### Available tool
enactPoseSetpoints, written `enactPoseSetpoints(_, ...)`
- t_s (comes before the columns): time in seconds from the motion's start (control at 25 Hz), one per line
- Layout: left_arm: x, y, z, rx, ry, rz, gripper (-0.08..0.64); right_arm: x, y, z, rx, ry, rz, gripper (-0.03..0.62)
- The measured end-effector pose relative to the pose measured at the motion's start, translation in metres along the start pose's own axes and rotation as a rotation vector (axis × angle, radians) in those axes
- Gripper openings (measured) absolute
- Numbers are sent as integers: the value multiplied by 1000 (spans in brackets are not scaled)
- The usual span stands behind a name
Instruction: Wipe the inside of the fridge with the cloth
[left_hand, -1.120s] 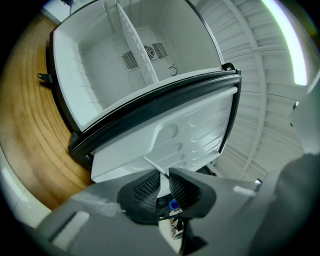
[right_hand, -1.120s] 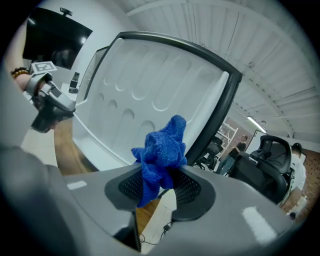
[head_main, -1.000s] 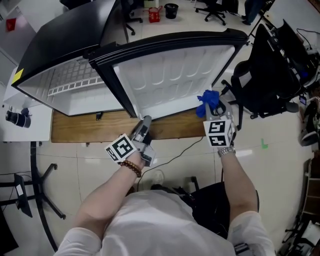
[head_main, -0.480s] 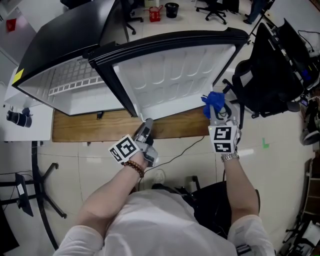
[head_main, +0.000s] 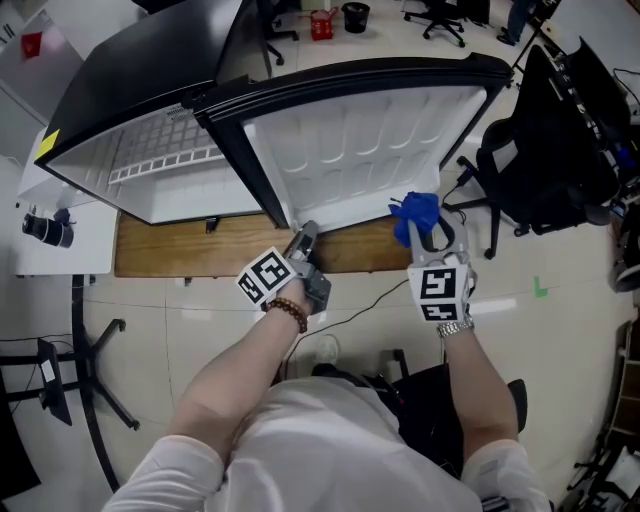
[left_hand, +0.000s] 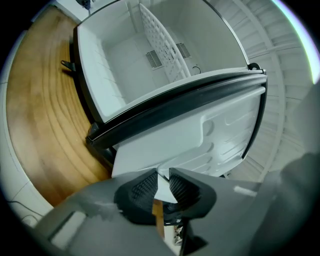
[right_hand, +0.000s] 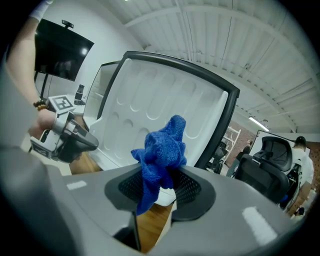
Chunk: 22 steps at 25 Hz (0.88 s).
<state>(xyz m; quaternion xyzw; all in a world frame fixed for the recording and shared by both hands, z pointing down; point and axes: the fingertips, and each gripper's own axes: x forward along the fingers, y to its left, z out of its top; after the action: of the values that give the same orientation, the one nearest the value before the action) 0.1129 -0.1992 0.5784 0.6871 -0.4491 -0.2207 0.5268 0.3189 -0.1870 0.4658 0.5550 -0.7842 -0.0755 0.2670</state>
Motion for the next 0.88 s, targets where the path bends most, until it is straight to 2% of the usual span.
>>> enactPoseSetpoints(0.2,5,-1,-3,-11,3,0,63,-1,15,8,3,-12,26,137)
enactPoseSetpoints(0.28,4,-4,-10,-21,26,-6,93,-1,22,13,1,-19,38,137)
enactPoseSetpoints(0.52,-9,-12,-22,12,109,-18,112,-2,45,27,9,-41,76,135)
enactPoseSetpoints(0.72,-40,-33,-8,116,137,-55,110,-15,81,52,49,-71,141,137)
enactPoseSetpoints(0.88,-63,-68,19,277,95,-108,99,-25,105,82,91,-138,210,136)
